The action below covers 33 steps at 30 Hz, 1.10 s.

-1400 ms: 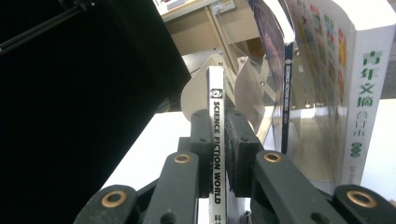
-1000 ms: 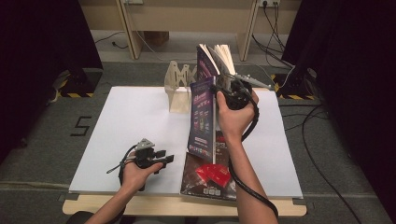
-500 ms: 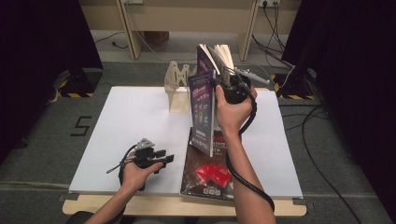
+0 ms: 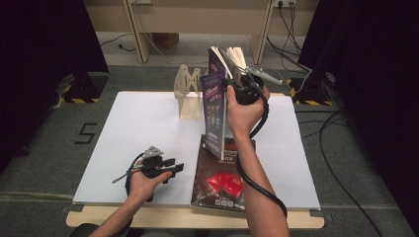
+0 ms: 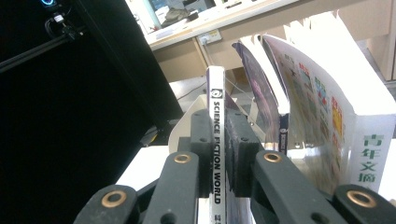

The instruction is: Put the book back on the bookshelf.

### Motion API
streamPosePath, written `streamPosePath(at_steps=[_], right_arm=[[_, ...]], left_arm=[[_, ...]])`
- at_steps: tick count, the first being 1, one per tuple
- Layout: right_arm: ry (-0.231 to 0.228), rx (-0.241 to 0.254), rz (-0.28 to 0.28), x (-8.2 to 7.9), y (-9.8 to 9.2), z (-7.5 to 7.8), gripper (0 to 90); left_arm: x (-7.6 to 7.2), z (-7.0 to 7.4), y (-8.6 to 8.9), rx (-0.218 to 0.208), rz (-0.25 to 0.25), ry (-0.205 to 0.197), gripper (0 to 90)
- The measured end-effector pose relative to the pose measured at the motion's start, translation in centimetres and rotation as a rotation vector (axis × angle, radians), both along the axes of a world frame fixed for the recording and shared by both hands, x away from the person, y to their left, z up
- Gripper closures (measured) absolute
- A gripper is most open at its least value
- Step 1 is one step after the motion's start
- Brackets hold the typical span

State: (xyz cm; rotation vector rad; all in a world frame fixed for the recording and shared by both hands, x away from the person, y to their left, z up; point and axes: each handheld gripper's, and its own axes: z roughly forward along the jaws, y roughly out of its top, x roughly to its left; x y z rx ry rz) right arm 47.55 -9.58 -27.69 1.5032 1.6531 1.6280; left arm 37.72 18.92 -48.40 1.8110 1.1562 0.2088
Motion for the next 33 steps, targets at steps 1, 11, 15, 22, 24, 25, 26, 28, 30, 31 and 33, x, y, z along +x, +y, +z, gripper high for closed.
streamPosePath(at_steps=[1, 11, 15, 22, 24, 25, 26, 28, 30, 31, 33], right_arm=[[0.001, 0.001, -0.004, 0.1, 0.1, 0.0, 83.5], [-0.005, -0.002, -0.013, 1.0, 0.5, 0.2, 83.5], [-0.009, -0.004, -0.019, 1.4, 0.6, 0.4, 83.5], [-0.024, -0.008, -0.031, 2.0, 0.9, 0.7, 83.5], [-0.023, -0.008, -0.033, 2.2, 1.0, 0.8, 83.5], [-0.023, -0.008, -0.034, 2.3, 1.0, 0.8, 83.5], [-0.024, -0.009, -0.034, 2.4, 1.1, 0.8, 83.5], [-0.024, -0.010, -0.036, 2.7, 1.2, 0.8, 83.5], [-0.021, -0.008, -0.038, 2.8, 1.4, 0.7, 83.5], [-0.024, -0.011, -0.038, 3.0, 1.4, 0.7, 83.5], [-0.023, -0.014, -0.039, 3.1, 1.5, 0.7, 83.5]], left_arm=[[0.0, 0.0, 0.0, 0.003, -0.002, 0.003, 50.4], [0.0, -0.1, 0.1, -0.001, -0.001, 0.001, 50.3], [0.0, 0.0, 0.1, 0.000, -0.002, -0.002, 50.3], [0.0, -0.1, 0.0, -0.001, -0.005, 0.002, 50.3], [0.0, -0.1, 0.0, 0.000, -0.006, 0.002, 50.3], [0.0, -0.1, 0.0, -0.001, -0.006, 0.002, 50.3], [0.0, -0.1, 0.0, -0.001, -0.005, 0.003, 50.3], [0.0, -0.1, 0.0, -0.003, -0.004, 0.002, 50.3], [0.0, -0.1, 0.1, -0.003, -0.003, 0.002, 50.3], [0.0, -0.1, 0.1, -0.003, -0.003, 0.002, 50.3], [0.0, -0.1, 0.1, -0.003, -0.003, 0.002, 50.3]])
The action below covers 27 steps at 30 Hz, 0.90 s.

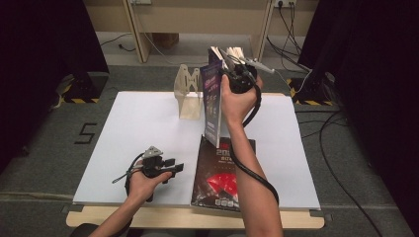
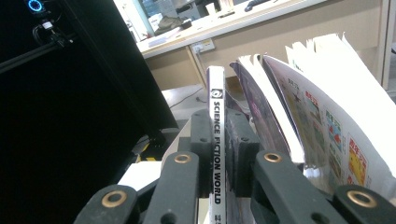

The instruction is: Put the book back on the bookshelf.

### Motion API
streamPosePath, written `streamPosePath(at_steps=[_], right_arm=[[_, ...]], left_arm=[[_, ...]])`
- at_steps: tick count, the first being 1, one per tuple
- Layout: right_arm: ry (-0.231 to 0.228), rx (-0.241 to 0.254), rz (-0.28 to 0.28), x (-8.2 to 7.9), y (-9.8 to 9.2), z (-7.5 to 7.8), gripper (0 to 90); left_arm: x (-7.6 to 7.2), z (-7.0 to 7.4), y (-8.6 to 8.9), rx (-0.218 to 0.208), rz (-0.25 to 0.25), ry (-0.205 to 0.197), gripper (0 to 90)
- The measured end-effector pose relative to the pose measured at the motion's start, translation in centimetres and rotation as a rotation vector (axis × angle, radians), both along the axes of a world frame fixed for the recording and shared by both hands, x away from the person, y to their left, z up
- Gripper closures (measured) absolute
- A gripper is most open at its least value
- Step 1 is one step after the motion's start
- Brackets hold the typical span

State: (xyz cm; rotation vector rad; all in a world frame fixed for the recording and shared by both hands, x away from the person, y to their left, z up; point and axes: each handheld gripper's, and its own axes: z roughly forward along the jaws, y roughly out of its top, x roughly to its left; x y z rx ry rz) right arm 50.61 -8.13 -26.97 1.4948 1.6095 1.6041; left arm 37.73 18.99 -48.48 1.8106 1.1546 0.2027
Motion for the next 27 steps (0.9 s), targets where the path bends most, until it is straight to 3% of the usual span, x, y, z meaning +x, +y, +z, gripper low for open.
streamPosePath(at_steps=[27], right_arm=[[-0.048, -0.020, -0.029, 3.0, 1.6, 1.1, 83.5]], left_arm=[[0.1, 0.0, 0.4, -0.005, 0.007, 0.000, 50.3]])
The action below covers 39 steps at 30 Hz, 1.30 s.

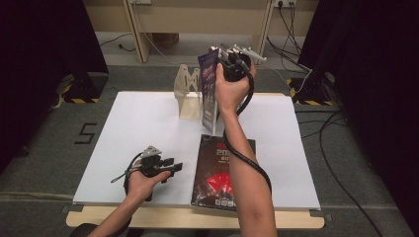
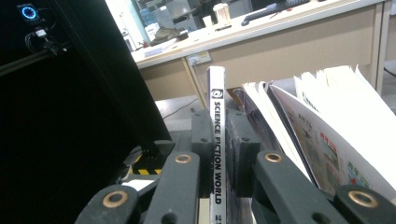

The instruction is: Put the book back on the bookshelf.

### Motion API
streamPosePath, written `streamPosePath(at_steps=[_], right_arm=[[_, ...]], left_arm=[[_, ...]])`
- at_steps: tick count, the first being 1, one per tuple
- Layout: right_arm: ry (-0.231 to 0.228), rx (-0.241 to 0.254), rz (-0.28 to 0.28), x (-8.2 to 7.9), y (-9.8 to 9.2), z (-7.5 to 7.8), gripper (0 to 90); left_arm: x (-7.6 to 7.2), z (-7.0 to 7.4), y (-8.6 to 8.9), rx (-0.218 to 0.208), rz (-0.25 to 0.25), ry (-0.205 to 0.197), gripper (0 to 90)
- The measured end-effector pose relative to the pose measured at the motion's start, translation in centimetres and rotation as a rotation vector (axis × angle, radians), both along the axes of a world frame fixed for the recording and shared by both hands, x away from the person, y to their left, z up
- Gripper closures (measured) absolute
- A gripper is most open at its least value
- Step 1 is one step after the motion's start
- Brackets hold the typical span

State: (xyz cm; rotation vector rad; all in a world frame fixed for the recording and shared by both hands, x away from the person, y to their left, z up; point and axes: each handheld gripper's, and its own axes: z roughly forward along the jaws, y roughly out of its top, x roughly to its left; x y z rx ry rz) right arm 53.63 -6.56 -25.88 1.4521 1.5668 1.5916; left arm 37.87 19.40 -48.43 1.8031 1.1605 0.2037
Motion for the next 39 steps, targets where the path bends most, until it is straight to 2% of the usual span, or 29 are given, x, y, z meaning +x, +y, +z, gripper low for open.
streamPosePath(at_steps=[10, 21, 22, 28, 29, 30, 34, 38, 39], right_arm=[[0.001, -0.018, -0.018, 1.1, 0.5, -0.1, 83.5], [-0.024, -0.050, -0.042, 1.8, 1.3, 0.0, 83.4], [-0.023, -0.070, -0.047, 2.0, 1.5, -0.2, 83.4], [-0.020, -0.111, -0.061, 2.2, 2.2, -1.0, 83.4], [-0.021, -0.133, -0.063, 2.2, 2.4, -1.2, 83.4], [-0.022, -0.167, -0.070, 2.0, 2.7, -1.7, 83.4], [-0.066, -0.220, -0.082, 0.9, 3.2, -2.0, 83.3], [-0.096, -0.264, -0.090, -0.7, 3.6, -2.3, 83.2], [-0.096, -0.264, -0.090, -0.7, 3.6, -2.3, 83.2]], left_arm=[[0.0, 0.0, 0.0, 0.002, -0.001, 0.003, 50.3], [0.0, 0.0, 0.0, 0.000, -0.002, 0.003, 50.3], [0.0, 0.0, 0.0, 0.000, -0.002, 0.003, 50.3], [0.0, -0.1, 0.0, 0.001, -0.003, 0.002, 50.3], [0.0, -0.1, 0.0, 0.001, -0.004, 0.002, 50.3], [0.0, -0.1, -0.1, 0.002, -0.006, 0.002, 50.4], [0.0, -0.2, -0.2, 0.002, -0.007, 0.002, 50.4], [-0.1, -0.2, -0.2, 0.006, -0.010, 0.003, 50.4], [-0.1, -0.2, -0.2, 0.006, -0.010, 0.003, 50.4]])
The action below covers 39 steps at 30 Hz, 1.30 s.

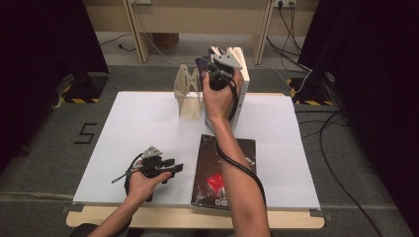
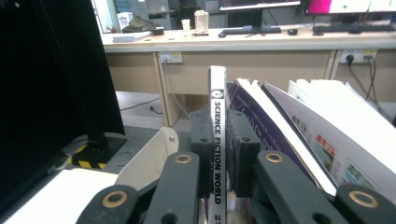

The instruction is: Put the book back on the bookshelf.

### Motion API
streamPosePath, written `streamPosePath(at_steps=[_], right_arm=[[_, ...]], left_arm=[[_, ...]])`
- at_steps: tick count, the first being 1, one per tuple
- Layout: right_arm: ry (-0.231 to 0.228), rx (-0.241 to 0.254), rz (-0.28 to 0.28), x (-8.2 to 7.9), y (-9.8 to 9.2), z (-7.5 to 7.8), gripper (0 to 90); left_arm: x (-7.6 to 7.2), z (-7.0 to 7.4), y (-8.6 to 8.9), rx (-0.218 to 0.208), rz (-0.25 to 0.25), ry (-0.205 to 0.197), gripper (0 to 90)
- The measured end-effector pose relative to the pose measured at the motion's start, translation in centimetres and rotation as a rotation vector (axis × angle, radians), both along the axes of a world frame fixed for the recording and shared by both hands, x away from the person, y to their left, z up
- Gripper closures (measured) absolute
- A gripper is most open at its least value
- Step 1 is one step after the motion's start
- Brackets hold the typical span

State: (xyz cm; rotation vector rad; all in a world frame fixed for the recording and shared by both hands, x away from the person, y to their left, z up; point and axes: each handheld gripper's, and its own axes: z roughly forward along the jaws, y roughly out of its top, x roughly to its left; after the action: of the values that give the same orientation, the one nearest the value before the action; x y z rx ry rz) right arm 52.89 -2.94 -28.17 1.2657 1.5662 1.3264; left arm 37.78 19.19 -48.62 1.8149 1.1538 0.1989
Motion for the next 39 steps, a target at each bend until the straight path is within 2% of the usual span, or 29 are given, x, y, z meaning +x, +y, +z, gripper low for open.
streamPosePath(at_steps=[1, 3, 4, 6, 13, 15, 17, 29, 34, 35, 39], right_arm=[[-0.007, -0.011, 0.000, -1.0, 0.0, -0.1, 83.3], [-0.020, -0.018, -0.004, -2.1, -0.1, -0.4, 83.2], [-0.020, -0.018, -0.004, -2.1, -0.1, -0.4, 83.2], [-0.025, -0.028, -0.002, -3.4, -0.3, -0.6, 83.2], [0.002, -0.013, -0.003, -6.1, -2.0, -1.2, 83.2], [0.002, -0.013, -0.007, -6.4, -2.3, -1.3, 83.2], [0.024, -0.015, -0.017, -7.1, -2.9, -1.8, 83.1], [0.063, -0.014, -0.019, -8.7, -4.9, -3.1, 82.8], [0.086, -0.002, -0.013, -8.5, -5.5, -3.0, 81.4], [0.107, 0.006, 0.001, -8.3, -5.8, -2.8, 79.2], [0.135, 0.004, 0.012, -7.8, -6.2, -2.4, 76.6]], left_arm=[[0.0, 0.0, 0.0, 0.001, -0.002, 0.002, 50.3], [0.0, -0.1, -0.1, 0.001, -0.002, -0.001, 50.4], [0.0, -0.1, -0.1, 0.001, -0.002, -0.001, 50.3], [-0.1, 0.0, -0.1, 0.003, -0.001, -0.001, 50.3], [-0.1, 0.2, -0.1, -0.003, -0.001, -0.008, 50.3], [-0.1, 0.2, -0.1, 0.000, -0.003, -0.005, 50.3], [-0.1, 0.2, -0.2, 0.003, -0.003, -0.004, 50.3], [-0.2, 0.0, -0.5, 0.000, -0.009, 0.004, 50.3], [-0.2, 0.0, -0.5, 0.001, -0.014, 0.006, 50.3], [-0.2, 0.0, -0.6, 0.002, -0.012, 0.004, 50.3], [-0.2, -0.1, -0.7, 0.005, -0.015, 0.004, 50.3]])
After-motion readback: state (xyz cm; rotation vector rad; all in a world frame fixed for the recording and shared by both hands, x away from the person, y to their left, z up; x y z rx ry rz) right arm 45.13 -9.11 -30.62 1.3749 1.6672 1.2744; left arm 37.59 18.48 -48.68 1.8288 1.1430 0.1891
